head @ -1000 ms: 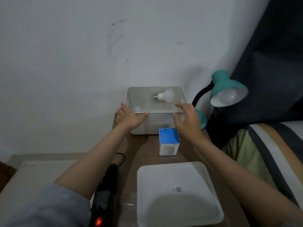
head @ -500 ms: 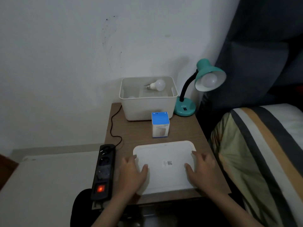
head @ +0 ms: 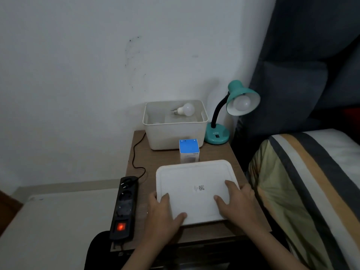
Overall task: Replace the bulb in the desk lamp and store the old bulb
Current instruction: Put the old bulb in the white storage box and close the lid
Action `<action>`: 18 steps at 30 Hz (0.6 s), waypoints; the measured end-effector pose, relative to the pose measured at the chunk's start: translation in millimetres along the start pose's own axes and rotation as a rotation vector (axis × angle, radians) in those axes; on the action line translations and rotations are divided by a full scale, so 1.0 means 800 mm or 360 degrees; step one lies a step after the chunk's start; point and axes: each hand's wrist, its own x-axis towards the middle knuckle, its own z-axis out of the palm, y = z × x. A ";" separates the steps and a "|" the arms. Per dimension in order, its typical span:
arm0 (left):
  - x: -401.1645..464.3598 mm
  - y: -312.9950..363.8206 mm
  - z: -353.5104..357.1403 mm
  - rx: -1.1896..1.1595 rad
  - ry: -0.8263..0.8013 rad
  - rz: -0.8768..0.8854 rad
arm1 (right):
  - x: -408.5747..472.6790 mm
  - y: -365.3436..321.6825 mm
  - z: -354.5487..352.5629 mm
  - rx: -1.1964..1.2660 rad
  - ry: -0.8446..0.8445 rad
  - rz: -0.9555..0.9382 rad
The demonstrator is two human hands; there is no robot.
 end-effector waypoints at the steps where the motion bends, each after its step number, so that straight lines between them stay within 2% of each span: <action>1: 0.003 0.005 -0.010 -0.0009 0.0104 0.0051 | 0.004 -0.008 -0.009 0.0043 0.0065 -0.0056; 5: 0.037 0.031 -0.060 -0.0056 0.0427 0.0192 | 0.041 -0.059 -0.050 0.0149 0.0327 -0.0251; 9: 0.109 0.055 -0.116 -0.0132 0.0632 0.0224 | 0.110 -0.121 -0.082 0.0226 0.0414 -0.0375; 18: 0.305 0.067 -0.166 -0.0071 0.0548 0.0113 | 0.285 -0.197 -0.072 0.0190 0.0218 -0.0360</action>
